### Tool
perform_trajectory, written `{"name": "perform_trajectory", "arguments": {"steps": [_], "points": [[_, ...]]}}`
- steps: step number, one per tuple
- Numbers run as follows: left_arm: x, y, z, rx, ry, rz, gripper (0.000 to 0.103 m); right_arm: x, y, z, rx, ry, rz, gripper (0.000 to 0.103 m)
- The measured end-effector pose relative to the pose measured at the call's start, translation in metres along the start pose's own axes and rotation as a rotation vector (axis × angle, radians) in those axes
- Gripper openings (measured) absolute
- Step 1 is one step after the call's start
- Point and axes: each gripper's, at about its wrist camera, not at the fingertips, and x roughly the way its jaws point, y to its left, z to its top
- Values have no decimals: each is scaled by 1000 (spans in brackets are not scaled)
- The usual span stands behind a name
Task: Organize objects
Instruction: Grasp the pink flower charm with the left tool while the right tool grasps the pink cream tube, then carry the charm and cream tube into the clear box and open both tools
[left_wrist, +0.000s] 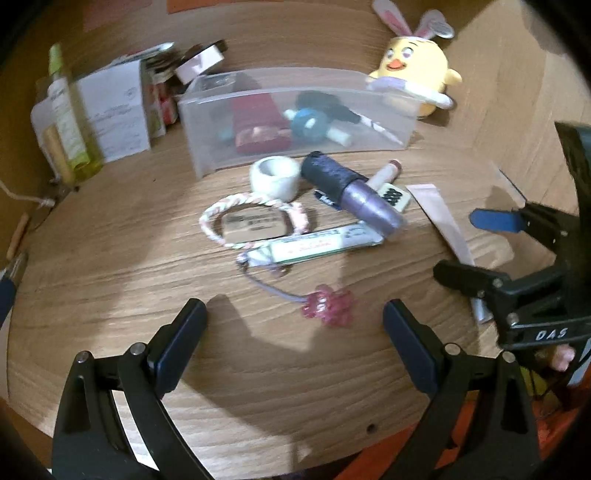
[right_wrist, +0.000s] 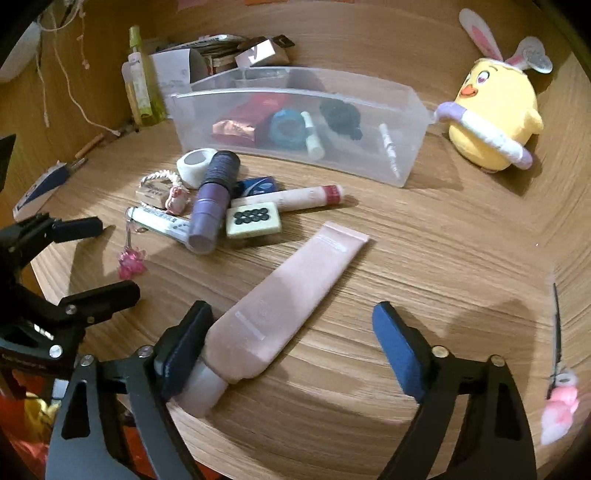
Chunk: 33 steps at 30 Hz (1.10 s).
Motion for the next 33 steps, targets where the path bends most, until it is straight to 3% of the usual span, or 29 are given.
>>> {"name": "perform_trajectory", "arguments": {"steps": [6,8,12,21,24,33], "points": [[-3,-1,2,14,-39,-10,61,-8,-12,-3,-9,-16,5,52],[-5,1,2,14,-45,-9,47,-9,-15,-4,-3,-20,-1,37],[-9,9,0,-3,-60,5,25,-13,-24,-6,25,-28,-22,20],[-20,33,-8,-105,-64,46,23,-22,-40,-11,97,-64,-57,15],[-27,44,-7,-136,-81,67,23,-28,-45,-8,122,-86,-55,8],[-60,55,26,-130,-203,106,23,-44,-54,8,141,-155,-61,5]]}}
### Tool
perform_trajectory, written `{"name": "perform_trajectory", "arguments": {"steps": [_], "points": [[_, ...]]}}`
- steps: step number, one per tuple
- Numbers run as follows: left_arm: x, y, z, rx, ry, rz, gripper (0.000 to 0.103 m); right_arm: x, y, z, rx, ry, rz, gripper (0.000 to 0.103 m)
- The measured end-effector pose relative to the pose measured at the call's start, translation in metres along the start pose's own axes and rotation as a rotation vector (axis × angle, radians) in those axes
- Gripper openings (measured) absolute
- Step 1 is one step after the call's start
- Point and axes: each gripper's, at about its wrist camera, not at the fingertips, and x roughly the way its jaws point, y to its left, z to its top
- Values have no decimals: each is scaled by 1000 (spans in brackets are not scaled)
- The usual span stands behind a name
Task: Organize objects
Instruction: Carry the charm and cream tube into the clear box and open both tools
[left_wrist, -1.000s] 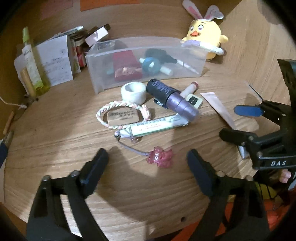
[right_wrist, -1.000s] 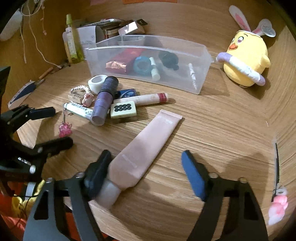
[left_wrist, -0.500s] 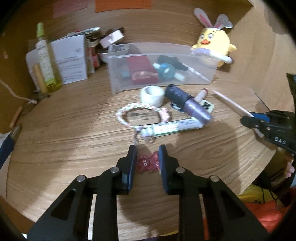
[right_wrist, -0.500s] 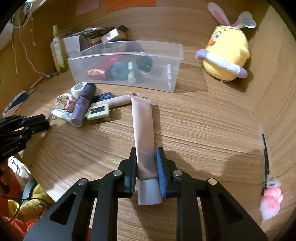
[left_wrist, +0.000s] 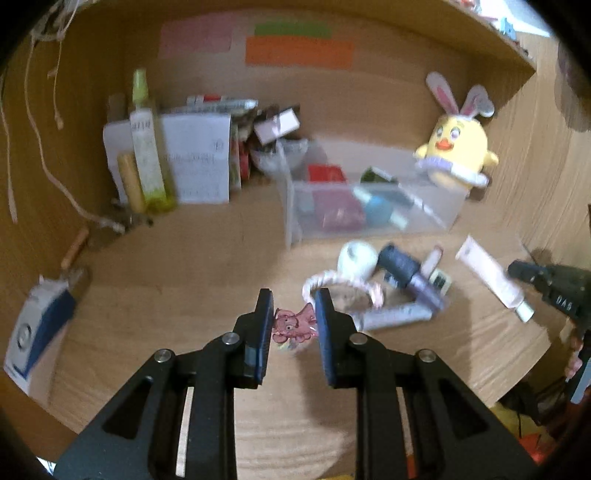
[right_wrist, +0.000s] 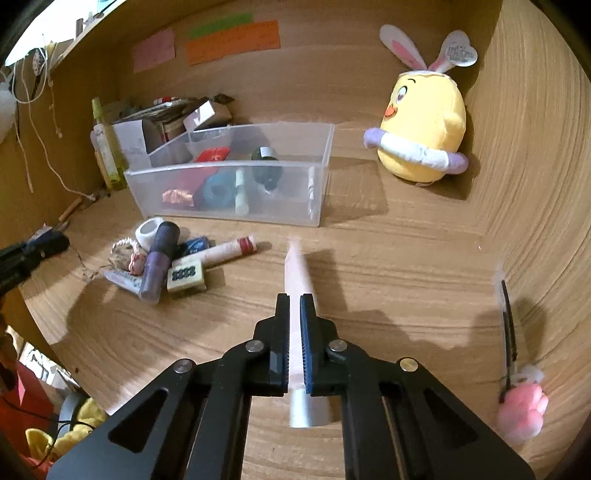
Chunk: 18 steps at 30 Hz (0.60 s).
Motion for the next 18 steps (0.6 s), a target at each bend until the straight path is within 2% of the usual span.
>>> {"name": "perform_trajectory", "arguments": {"steps": [5,9,12,13,14,18], "points": [[-7,-8,30,35,-70,-9,23,2,-2,6,-4,-8,4,4],[-9,-15,56,56,-113,-23,23,-4,-11,8,20,21,29,6],[-8,-19,78,62,-140,-38,23,-7,-15,3,2,30,-17,22],[-7,-21,87,62,-151,-44,23,-7,-16,1,-3,33,-31,32],[-7,-22,92,60,-156,-51,23,-6,-17,-3,-11,44,-37,38],[0,-26,115,44,-167,-86,23,4,-21,-17,-36,90,-54,38]]}}
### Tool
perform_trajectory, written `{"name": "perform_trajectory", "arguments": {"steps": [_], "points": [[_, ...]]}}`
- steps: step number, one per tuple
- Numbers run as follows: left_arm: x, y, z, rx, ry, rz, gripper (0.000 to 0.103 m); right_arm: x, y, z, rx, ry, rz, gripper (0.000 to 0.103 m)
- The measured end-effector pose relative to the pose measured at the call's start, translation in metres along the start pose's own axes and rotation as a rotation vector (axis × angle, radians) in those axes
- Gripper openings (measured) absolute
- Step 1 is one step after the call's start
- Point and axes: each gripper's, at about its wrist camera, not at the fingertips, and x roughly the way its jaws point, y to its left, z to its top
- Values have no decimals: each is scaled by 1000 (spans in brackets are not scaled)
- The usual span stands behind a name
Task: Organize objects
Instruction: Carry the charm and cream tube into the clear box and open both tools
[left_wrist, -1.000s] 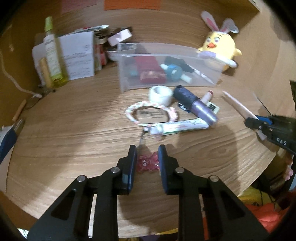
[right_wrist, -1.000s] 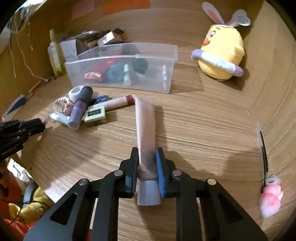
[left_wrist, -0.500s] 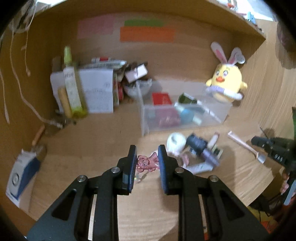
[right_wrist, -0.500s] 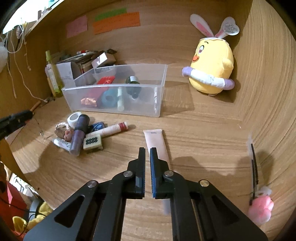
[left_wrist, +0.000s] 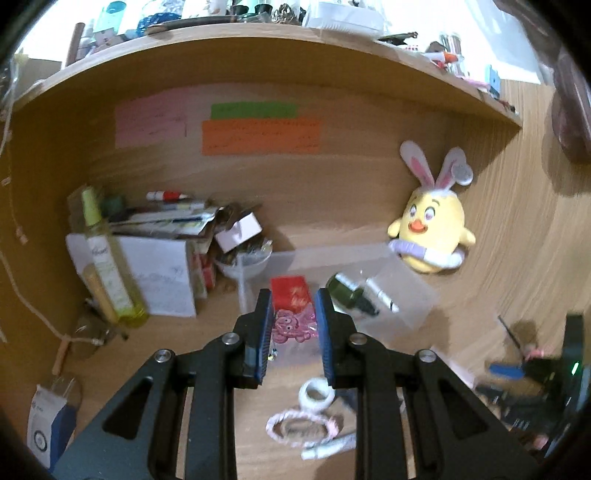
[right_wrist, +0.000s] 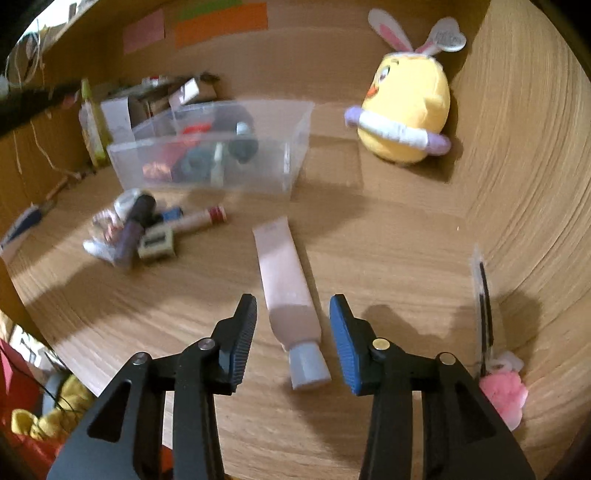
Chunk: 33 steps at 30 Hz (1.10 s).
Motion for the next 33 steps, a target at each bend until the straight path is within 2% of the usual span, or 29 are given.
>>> {"name": "perform_trajectory", "arguments": {"steps": [3,6,8,13,17,21,27,33], "points": [[11,-5,11,5,-2,8,23,11,-4,-7,-2,34,-1,38],[25,-9,19,11,6,15,23,13,-6,-8,4,28,2,34],[37,-11,24,5,18,12,23,12,-7,-7,6,18,-3,21],[66,-13,32,-4,55,4,23,9,-10,-8,29,-3,-8,20],[97,-13,31,-16,120,-9,23,-3,-15,-2,59,-47,11,19],[133,-9,20,-31,212,-7,23,-21,-15,23,63,-139,25,19],[160,-3,1,-42,309,-26,23,-29,-5,68,49,-244,44,19],[167,0,-9,-24,355,-36,23,-7,13,119,16,-260,88,19]]}}
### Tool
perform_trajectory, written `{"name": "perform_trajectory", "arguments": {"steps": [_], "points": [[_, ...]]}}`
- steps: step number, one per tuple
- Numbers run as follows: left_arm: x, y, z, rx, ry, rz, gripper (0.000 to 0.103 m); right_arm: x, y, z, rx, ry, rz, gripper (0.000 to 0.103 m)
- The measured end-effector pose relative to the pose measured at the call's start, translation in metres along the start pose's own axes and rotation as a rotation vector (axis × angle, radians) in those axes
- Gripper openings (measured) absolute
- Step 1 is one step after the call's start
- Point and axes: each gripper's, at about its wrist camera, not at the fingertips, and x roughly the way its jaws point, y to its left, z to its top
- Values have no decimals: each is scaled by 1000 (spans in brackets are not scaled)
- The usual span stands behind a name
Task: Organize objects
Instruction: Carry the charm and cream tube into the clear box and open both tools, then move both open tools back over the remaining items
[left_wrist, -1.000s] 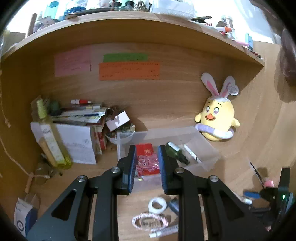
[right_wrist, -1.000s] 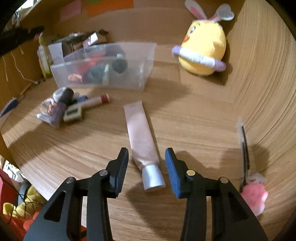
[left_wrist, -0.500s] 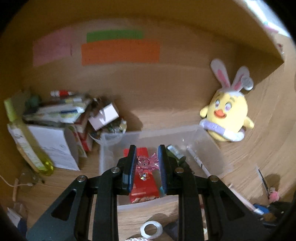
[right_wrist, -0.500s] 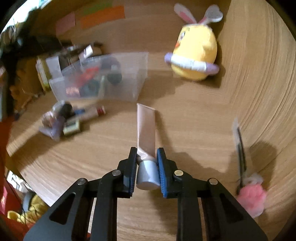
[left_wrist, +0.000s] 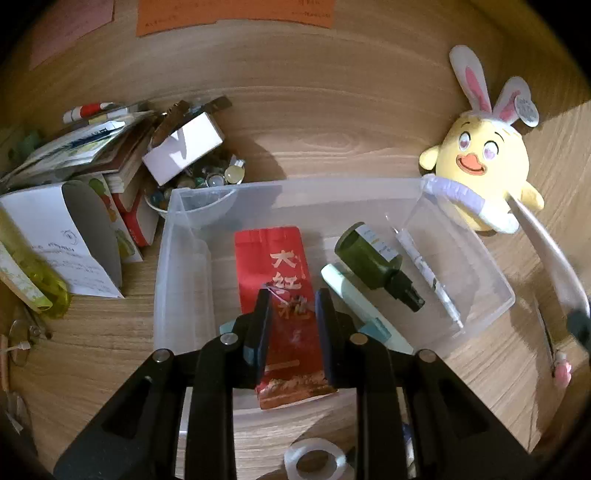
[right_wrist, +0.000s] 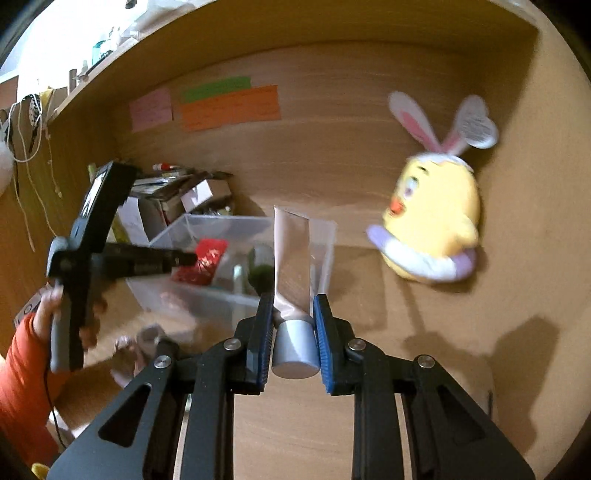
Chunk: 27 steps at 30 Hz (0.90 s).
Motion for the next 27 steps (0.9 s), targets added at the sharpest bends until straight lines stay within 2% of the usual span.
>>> {"name": "perform_trajectory", "arguments": {"steps": [3,7,12,14,17,21,27], "points": [[-2,0,1,8,-4,3,28,17,8,18,-24,10,6,19],[-13,3,2,10,-32,-1,53,46,17,39,-60,34,5,19],[-38,5,-1,27,-94,15,72,88,17,47,-80,112,3,19],[-49,4,-6,37,-122,38,84,103,15,46,-81,148,2,19],[-61,2,-16,67,-158,70,94,120,11,39,-75,197,-1,19],[-69,-2,-34,102,-157,83,95,133,10,34,-71,238,-8,19],[-76,-4,-68,104,-116,54,95,139,16,31,-103,261,-39,19]]}}
